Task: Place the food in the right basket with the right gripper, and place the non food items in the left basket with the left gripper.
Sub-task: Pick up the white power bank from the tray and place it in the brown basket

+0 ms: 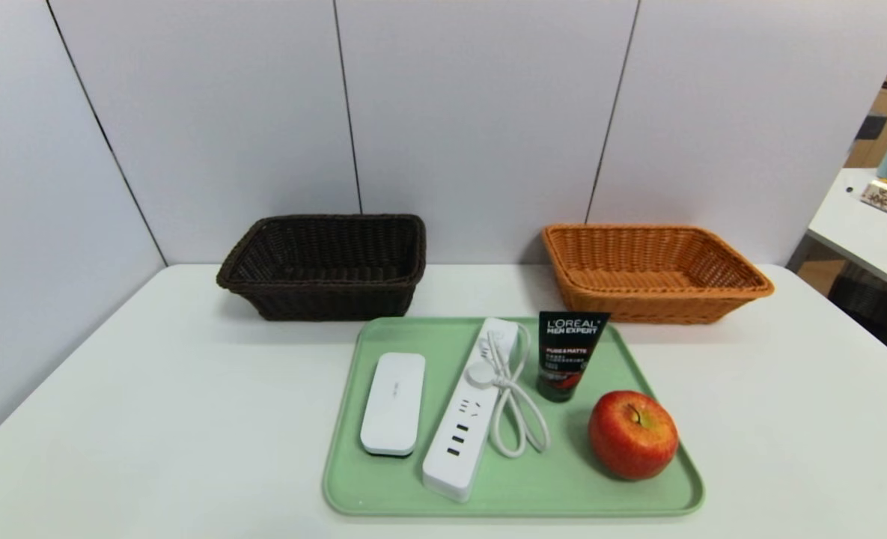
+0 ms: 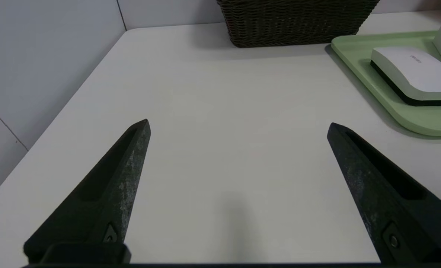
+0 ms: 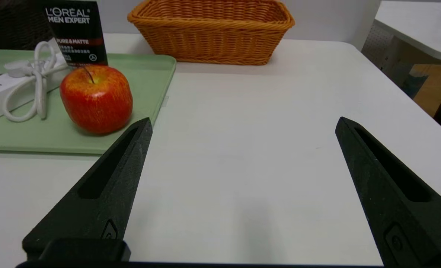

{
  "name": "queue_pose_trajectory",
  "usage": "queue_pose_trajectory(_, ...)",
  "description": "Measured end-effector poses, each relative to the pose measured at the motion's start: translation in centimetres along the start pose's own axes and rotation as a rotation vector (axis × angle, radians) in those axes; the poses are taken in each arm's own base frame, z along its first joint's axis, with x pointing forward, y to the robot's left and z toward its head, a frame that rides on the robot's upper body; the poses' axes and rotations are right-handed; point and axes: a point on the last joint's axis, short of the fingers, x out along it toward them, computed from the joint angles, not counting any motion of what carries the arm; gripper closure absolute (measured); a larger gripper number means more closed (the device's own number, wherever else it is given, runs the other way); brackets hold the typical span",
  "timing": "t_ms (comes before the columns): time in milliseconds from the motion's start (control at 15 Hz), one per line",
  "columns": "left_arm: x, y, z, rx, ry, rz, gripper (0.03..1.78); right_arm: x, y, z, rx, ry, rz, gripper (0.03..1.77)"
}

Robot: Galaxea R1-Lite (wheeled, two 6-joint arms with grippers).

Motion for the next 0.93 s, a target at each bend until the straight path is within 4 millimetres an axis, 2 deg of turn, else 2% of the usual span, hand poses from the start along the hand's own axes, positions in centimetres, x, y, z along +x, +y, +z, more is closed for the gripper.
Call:
queue_pose_trajectory(267, -1.7, 0.0, 2.8, -0.017, 0.089, -0.016, 0.12, -1.4, -0.1, 3.0, 0.009, 0.044, 0.007, 0.1)
queue_pose_trajectory(533, -1.8, 0.1, 6.0, -0.026, 0.259, -0.016, 0.12, -0.5, -0.2, 6.1, 0.013, 0.154, 0.011, 0.1)
queue_pose_trajectory(733, 0.1, 0.2, 8.4, -0.043, 0.384, -0.017, 0.12, 1.8, -0.3, 8.1, 0.015, 0.288, 0.016, 0.1)
queue_pose_trajectory(933, 3.2, 0.3, 10.7, -0.055, 0.521, -0.019, 0.12, 5.1, -0.3, 9.5, 0.021, 0.428, 0.043, 0.1)
